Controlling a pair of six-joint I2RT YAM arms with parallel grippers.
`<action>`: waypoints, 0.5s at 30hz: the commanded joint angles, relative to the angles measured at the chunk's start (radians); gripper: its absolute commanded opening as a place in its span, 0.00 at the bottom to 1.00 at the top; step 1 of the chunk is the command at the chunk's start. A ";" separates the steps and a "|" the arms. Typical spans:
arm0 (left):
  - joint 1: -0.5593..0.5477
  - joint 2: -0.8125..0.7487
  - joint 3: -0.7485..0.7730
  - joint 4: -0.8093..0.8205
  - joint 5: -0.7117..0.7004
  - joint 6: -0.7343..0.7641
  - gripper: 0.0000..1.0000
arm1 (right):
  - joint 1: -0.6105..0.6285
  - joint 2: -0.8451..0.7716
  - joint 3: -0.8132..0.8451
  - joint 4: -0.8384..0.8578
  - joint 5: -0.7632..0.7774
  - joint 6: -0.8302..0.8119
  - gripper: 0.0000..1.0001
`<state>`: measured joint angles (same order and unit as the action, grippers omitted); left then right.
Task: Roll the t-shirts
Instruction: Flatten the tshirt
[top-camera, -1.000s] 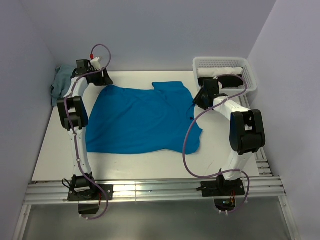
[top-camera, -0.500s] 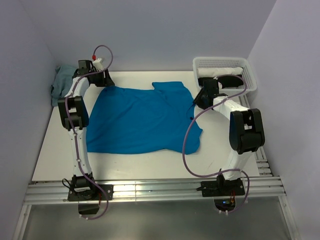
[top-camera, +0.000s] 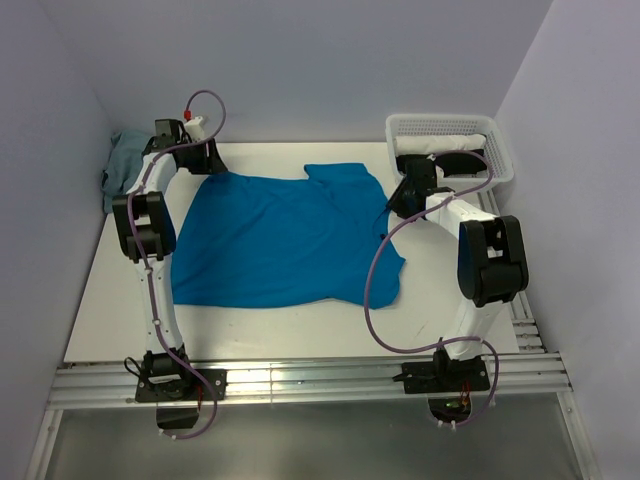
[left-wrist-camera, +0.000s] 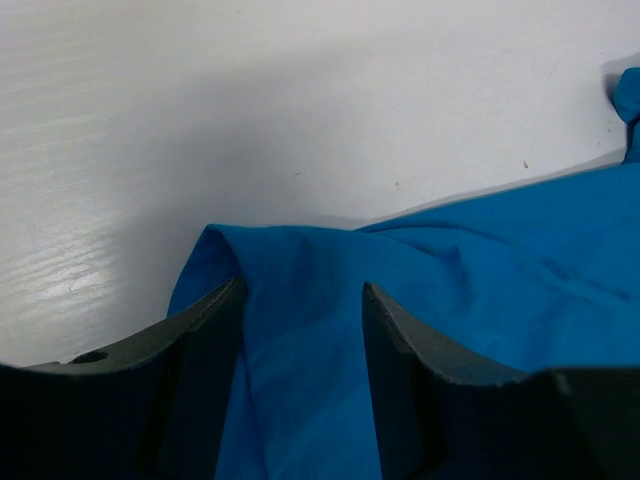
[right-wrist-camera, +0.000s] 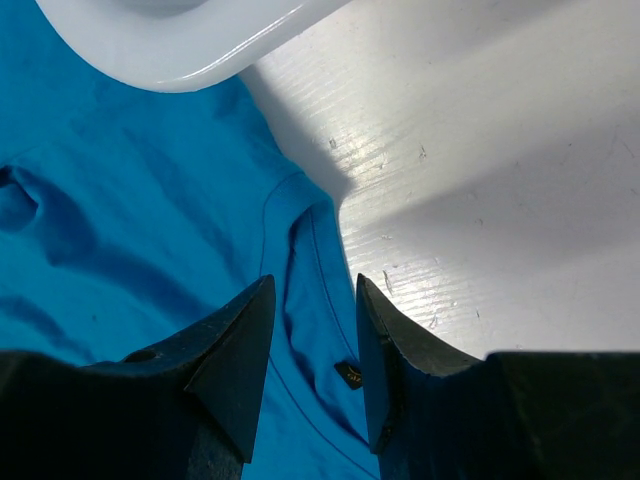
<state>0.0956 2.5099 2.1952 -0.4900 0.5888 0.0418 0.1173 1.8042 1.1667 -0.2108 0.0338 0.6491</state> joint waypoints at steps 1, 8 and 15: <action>-0.004 -0.076 -0.005 -0.005 0.000 0.017 0.55 | -0.008 0.006 0.050 -0.001 0.014 -0.005 0.45; -0.005 -0.054 0.015 -0.021 0.011 0.007 0.55 | -0.008 0.004 0.057 -0.010 0.018 -0.006 0.45; -0.011 -0.033 0.028 -0.024 0.022 0.000 0.54 | -0.008 0.014 0.074 -0.024 0.026 -0.011 0.45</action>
<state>0.0937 2.5065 2.1929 -0.5056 0.5892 0.0406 0.1173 1.8069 1.1919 -0.2302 0.0357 0.6487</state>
